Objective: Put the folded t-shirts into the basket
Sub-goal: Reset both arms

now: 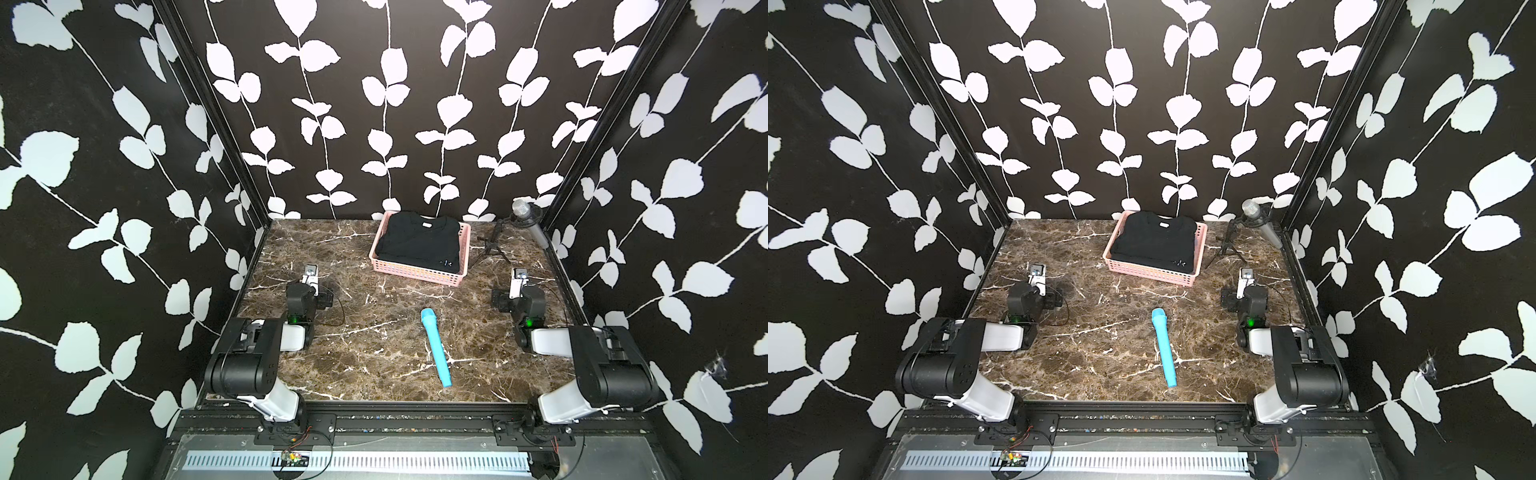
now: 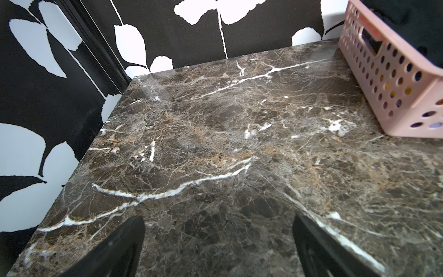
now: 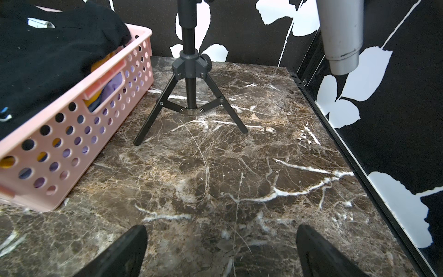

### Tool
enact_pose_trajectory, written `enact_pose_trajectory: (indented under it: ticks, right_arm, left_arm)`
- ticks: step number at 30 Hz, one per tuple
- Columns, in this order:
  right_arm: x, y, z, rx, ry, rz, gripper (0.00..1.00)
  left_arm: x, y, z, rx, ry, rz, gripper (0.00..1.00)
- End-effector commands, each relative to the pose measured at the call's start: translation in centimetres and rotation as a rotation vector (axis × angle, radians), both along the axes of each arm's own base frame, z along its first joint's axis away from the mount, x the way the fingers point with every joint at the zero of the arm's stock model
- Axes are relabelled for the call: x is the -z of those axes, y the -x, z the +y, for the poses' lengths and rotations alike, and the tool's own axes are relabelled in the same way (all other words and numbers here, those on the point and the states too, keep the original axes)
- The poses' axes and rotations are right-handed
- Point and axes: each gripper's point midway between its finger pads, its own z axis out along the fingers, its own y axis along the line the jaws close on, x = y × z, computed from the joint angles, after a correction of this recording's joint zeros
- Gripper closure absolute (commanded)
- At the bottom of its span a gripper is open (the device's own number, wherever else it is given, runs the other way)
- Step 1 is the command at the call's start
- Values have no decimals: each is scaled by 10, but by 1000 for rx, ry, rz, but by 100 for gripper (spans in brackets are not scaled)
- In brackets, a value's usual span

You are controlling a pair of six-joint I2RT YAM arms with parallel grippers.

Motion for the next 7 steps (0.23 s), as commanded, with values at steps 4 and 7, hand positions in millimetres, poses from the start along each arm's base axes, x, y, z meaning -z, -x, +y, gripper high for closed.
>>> enact_pose_trajectory:
  ticks: [4,7]
  right_arm:
    - [-5,-4,2,-8,2,-14,2]
    - [-6,-5,2,-8,1,-17,2]
  left_arm:
    - [-4,0,0,5,12,-18,2]
    - [-5,1,0,6,12,-21,1]
